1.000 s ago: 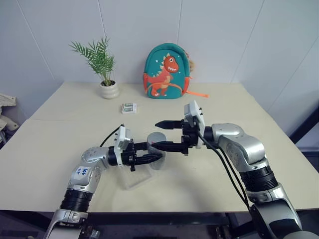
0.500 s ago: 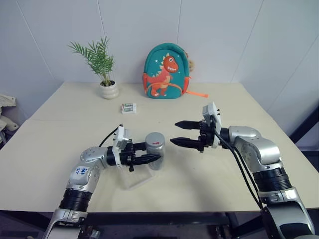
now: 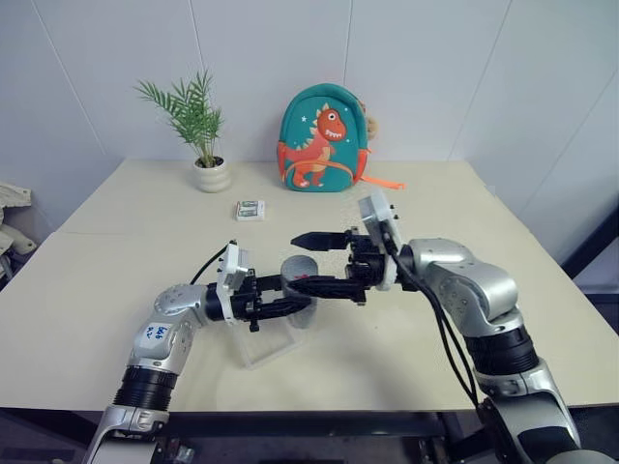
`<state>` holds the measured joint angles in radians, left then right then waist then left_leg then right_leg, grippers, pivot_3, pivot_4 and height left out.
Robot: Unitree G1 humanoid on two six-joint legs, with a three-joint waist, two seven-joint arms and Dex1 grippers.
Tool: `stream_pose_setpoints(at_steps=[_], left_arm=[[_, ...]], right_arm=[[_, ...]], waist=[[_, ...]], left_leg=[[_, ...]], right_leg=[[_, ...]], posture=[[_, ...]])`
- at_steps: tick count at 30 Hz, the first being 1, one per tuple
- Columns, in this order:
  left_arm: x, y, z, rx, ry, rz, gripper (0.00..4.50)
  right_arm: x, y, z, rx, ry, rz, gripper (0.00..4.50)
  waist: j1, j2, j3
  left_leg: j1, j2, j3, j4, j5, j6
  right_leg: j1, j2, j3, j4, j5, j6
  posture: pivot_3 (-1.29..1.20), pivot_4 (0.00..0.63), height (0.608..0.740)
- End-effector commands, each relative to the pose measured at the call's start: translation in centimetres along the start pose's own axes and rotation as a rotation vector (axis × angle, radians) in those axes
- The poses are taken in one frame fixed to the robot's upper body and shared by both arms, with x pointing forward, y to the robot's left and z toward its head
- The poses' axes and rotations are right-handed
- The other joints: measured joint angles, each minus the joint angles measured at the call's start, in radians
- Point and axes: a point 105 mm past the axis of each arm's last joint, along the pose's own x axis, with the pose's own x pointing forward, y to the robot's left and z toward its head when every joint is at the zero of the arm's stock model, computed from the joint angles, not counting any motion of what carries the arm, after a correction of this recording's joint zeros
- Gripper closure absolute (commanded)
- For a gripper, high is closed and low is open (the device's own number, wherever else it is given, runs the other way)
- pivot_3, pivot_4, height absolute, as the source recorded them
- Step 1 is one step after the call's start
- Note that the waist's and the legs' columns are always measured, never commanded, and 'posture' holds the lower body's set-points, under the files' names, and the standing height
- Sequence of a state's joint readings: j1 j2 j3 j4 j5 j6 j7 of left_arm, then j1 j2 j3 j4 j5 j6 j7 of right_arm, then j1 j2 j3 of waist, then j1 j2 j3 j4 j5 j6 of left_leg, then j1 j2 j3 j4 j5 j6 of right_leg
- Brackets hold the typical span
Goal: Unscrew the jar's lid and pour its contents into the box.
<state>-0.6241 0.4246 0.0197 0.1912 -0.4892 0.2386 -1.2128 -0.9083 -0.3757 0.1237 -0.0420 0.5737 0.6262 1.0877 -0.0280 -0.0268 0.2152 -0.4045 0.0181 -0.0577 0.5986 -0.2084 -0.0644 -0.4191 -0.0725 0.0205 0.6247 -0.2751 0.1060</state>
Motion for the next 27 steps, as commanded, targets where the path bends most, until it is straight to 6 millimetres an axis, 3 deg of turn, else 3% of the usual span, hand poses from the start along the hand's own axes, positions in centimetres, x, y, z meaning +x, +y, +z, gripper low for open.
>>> stream_pose_setpoints(at_steps=[1,16,27], left_arm=[[0.5,-0.3,1.6,0.064,-0.033,-0.027,2.59],[0.5,-0.3,1.9,0.07,-0.035,-0.031,2.59],[0.4,-0.2,1.9,0.068,-0.035,-0.023,2.59]], right_arm=[[0.4,-0.4,0.8,-0.051,-0.015,-0.007,0.03],[-0.2,-2.0,-0.5,-0.025,0.003,-0.055,0.03],[-3.7,-3.9,-1.4,-0.026,0.06,-0.162,0.03]], waist=[[0.001,0.0,0.0],[-0.001,0.0,0.0],[-0.001,0.0,0.0]], left_leg=[[0.0,0.0,0.0,0.0,0.0,0.0],[0.0,0.0,0.0,0.0,0.0,0.0],[0.0,0.0,0.0,0.0,0.0,0.0]], right_leg=[[0.0,0.0,0.0,0.0,0.0,0.0],[0.0,0.0,0.0,0.001,0.0,0.0],[0.0,0.0,0.0,0.0,0.0,0.0]], posture=[[0.0,0.15,0.74],[0.0,0.15,0.74],[0.0,0.15,0.74]])
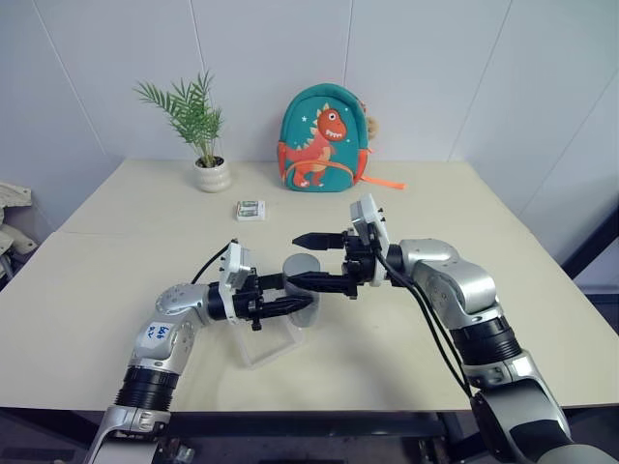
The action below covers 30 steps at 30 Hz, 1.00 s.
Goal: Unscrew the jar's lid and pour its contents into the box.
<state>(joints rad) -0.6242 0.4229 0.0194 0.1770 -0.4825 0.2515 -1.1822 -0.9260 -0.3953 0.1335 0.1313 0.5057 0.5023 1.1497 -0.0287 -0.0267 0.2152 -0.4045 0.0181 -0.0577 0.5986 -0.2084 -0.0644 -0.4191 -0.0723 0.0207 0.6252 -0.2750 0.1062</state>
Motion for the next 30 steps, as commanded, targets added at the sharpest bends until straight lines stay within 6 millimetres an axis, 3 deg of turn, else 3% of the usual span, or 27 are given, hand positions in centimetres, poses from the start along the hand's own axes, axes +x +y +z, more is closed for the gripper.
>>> stream_pose_setpoints(at_steps=[1,19,25,30], left_arm=[[0.2,-0.4,1.8,0.066,-0.042,-0.046,2.59],[0.2,-0.5,1.6,0.054,-0.044,-0.053,2.59],[0.1,-0.6,1.5,0.053,-0.041,-0.05,2.59],[0.1,-0.6,1.4,0.051,-0.039,-0.046,2.59]], right_arm=[[-2.6,-1.9,0.2,-0.021,0.026,-0.122,0.03],[-6.9,-3.6,-0.2,0.003,0.076,-0.226,0.03],[-5.6,-1.4,1.8,-0.001,0.019,-0.083,0.03],[-3.1,0.2,3.1,-0.028,-0.016,-0.007,0.03]], waist=[[0.0,0.0,0.0],[-0.001,0.0,0.0],[-0.001,0.0,0.0],[-0.001,0.0,0.0]], left_leg=[[0.0,0.0,0.0,0.0,0.0,0.0],[0.0,0.0,0.001,0.0,0.0,0.0],[0.0,0.0,0.001,0.0,0.0,0.0],[0.0,0.0,0.001,0.001,0.0,0.0]], right_leg=[[0.0,0.0,0.0,0.0,0.0,0.0],[0.0,0.0,0.001,0.0,0.0,0.0],[0.0,0.001,0.002,-0.001,0.0,0.001],[0.0,0.001,0.003,0.0,0.0,0.001]], posture=[[0.0,0.15,0.74],[0.0,0.15,0.74],[0.0,0.15,0.74],[0.0,0.15,0.74]])
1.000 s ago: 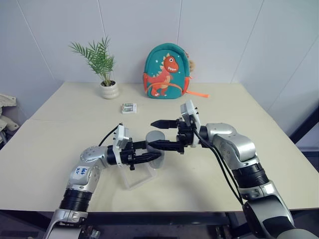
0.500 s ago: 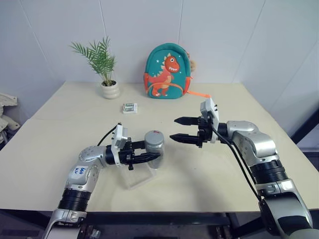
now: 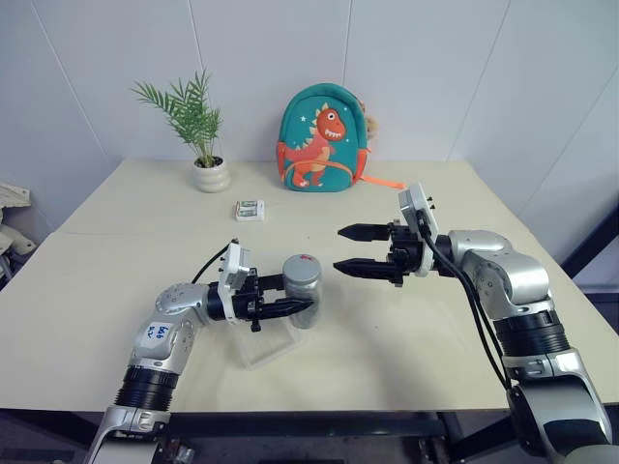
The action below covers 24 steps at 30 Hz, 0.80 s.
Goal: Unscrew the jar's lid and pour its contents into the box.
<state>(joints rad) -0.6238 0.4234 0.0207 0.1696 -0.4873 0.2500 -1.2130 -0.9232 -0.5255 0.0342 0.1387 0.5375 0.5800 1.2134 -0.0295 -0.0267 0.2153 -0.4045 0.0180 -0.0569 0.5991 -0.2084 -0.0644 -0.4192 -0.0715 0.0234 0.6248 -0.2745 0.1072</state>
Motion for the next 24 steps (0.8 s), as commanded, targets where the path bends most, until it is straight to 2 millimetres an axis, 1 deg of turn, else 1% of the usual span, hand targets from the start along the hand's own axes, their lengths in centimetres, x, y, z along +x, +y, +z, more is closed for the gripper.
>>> stream_pose_setpoints(at_steps=[1,5,8,12,18,24], left_arm=[[0.1,-0.2,1.2,0.045,-0.032,-0.012,2.59],[0.1,-0.2,1.3,0.045,-0.032,-0.011,2.59],[0.3,-0.2,1.2,0.042,-0.034,-0.014,2.59],[0.3,-0.3,1.2,0.039,-0.034,-0.017,2.59],[0.4,-0.2,1.3,0.041,-0.035,-0.016,2.59],[0.3,-0.2,1.3,0.04,-0.032,-0.016,2.59]], right_arm=[[1.7,1.9,2.1,-0.059,-0.047,0.083,0.03],[3.3,3.4,2.0,-0.072,-0.049,0.136,0.03],[4.5,3.8,1.5,-0.091,-0.03,0.146,0.03],[5.4,3.9,1.2,-0.106,-0.022,0.146,0.03],[6.1,3.7,1.3,-0.107,-0.032,0.138,0.03],[5.7,2.6,1.3,-0.113,-0.033,0.093,0.03]], waist=[[-0.001,0.0,0.0],[0.001,0.0,0.0],[0.002,0.0,0.0],[0.001,0.0,0.0],[0.001,0.0,0.0],[0.001,0.0,0.0]], left_leg=[[0.0,0.0,0.0,0.0,0.0,0.0],[0.0,0.0,0.0,0.0,0.0,0.0],[0.0,0.0,0.0,0.001,0.0,0.0],[0.0,0.0,0.0,0.001,0.0,0.0],[0.0,0.0,0.0,0.001,0.0,0.0],[0.0,0.0,0.0,0.001,0.0,0.0]], right_leg=[[0.0,0.0,0.0,0.0,0.0,0.0],[0.0,0.0,0.001,0.001,0.0,0.0],[0.0,0.0,0.001,0.0,0.0,0.0],[0.0,0.0,0.001,0.001,0.0,0.0],[0.0,0.0,0.001,0.001,0.0,0.0],[0.0,0.0,0.001,0.001,0.0,0.0]], posture=[[0.0,0.15,0.74],[0.0,0.15,0.74],[0.0,0.15,0.74],[0.0,0.15,0.74],[0.0,0.15,0.74],[0.0,0.15,0.74]])
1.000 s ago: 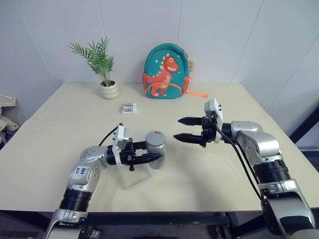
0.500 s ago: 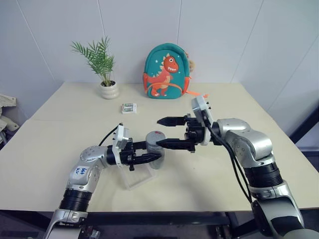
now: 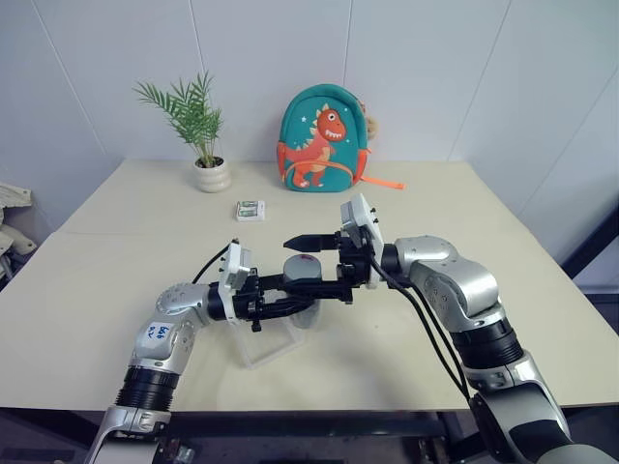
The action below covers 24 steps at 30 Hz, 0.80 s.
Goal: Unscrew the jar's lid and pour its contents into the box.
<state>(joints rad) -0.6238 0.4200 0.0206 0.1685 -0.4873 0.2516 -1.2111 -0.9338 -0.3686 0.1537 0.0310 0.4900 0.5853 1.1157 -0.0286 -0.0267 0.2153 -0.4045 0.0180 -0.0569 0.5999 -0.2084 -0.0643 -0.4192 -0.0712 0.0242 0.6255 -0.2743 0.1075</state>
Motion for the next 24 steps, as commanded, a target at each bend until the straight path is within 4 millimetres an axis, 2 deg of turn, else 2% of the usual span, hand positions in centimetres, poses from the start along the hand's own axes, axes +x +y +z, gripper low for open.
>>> stream_pose_setpoints(at_steps=[1,11,24], left_arm=[[0.3,-0.2,1.3,0.041,-0.03,-0.017,2.59],[0.3,-0.2,1.2,0.039,-0.029,-0.016,2.59],[0.3,-0.2,1.2,0.038,-0.027,-0.013,2.59]], right_arm=[[-0.4,-0.5,1.5,-0.064,-0.025,-0.019,0.03],[-3.1,-2.5,0.4,-0.038,0.01,-0.123,0.03],[-5.4,-3.1,0.1,-0.003,0.007,-0.166,0.03]], waist=[[0.0,0.0,0.0],[0.0,0.0,0.0],[0.001,0.0,0.0]], left_leg=[[0.0,0.0,0.0,0.0,0.0,0.0],[0.0,0.0,0.0,0.0,0.0,0.0],[0.0,0.0,0.0,0.0,0.0,0.0]], right_leg=[[0.0,0.0,0.0,0.0,0.0,0.0],[0.0,0.0,0.0,0.0,0.0,0.0],[0.0,0.0,0.0,0.0,0.0,0.0]], posture=[[0.0,0.15,0.74],[0.0,0.15,0.74],[0.0,0.15,0.74]])
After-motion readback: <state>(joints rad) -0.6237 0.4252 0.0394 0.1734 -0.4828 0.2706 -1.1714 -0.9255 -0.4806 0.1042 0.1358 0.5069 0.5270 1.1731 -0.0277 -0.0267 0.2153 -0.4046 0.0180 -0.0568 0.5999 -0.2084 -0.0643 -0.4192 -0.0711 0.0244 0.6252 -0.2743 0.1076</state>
